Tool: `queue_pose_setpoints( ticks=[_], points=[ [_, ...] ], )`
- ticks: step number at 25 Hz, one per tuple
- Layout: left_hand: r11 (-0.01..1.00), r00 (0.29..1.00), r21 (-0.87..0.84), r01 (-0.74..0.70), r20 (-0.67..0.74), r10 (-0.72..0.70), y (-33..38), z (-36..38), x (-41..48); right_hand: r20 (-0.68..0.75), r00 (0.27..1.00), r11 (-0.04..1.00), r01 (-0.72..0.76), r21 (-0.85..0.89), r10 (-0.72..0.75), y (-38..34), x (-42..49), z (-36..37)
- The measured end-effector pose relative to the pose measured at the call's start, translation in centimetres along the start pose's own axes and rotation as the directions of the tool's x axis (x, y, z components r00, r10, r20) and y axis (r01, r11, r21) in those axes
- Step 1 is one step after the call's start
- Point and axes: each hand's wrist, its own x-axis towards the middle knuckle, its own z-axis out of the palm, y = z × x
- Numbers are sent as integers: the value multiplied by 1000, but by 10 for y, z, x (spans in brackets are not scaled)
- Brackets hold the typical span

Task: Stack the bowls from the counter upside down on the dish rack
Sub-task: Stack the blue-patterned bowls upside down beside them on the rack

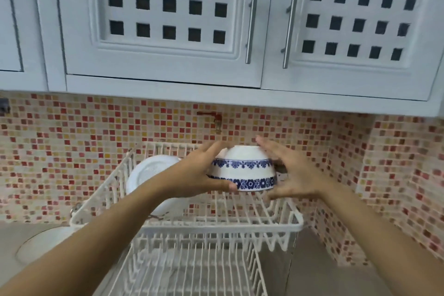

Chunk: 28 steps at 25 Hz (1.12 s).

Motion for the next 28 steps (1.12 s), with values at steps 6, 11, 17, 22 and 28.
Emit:
queue_pose_setpoints(
  ticks=[6,11,17,22,28],
  points=[
    [986,989,95,134,51,-139,-8,45,19,242,969,991,-83,104,56,20,17,21],
    [956,958,157,248,104,-266,-22,65,32,404,913,999,-47,-22,52,36,48,40],
    [923,951,294,247,108,-289,-31,80,32,433,896,990,-44,-134,98,41,66,60],
    [891,947,397,219,134,-292,-35,83,32,427,894,974,-42,-221,135,38,66,68],
    [848,934,486,211,156,-321,-34,86,31,392,910,965,-36,-260,139,33,60,68]
  ],
)
